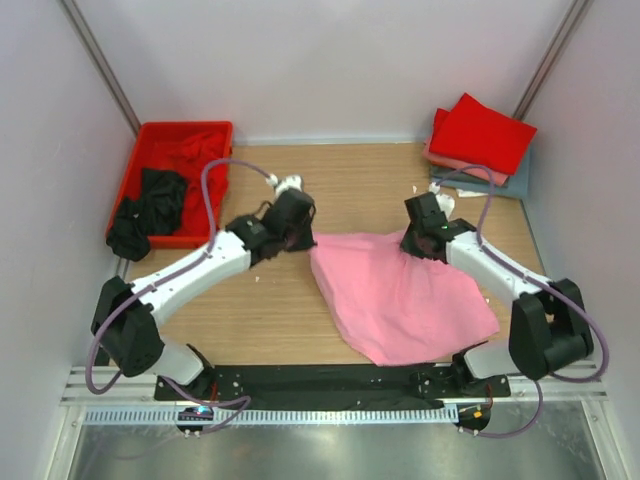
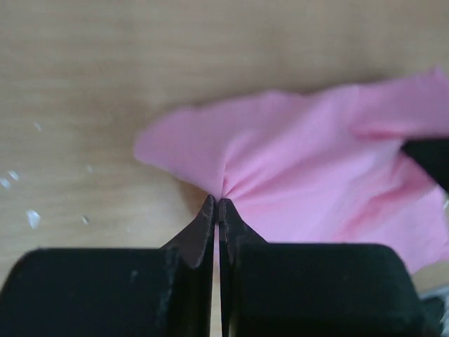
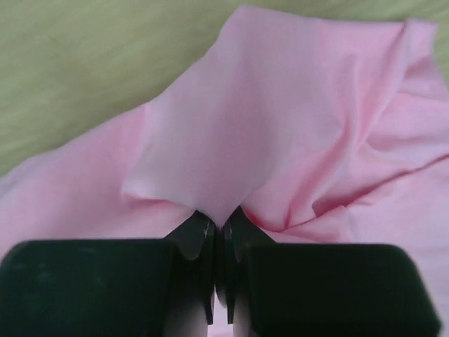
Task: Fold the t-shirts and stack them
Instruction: Flatten the tshirt out
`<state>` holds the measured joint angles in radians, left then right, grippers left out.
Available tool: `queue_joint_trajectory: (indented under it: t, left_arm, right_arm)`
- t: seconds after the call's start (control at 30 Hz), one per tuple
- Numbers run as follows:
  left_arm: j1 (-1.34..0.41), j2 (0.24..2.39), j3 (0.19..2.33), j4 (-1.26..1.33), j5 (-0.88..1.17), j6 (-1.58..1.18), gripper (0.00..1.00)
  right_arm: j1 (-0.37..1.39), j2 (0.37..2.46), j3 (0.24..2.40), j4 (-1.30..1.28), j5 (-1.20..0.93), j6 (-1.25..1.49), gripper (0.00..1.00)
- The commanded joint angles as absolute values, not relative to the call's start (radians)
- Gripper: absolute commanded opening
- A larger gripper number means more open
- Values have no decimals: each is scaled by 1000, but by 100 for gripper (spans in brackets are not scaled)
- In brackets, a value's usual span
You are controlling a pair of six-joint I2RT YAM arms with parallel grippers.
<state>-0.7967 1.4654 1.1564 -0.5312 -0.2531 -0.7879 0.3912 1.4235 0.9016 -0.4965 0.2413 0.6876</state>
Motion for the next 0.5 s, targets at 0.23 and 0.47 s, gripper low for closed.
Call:
queue_joint_trajectory:
  t: [0.23,0.47]
  left_arm:
    - [-627,1646,1450,-819,-369,-614,88]
    - [-869,1491,1275,-821,-468,-724,94]
  right_arm:
    - [367,1324,896,-509,233,703,99]
    - [365,1194,847,-552,316,683,100]
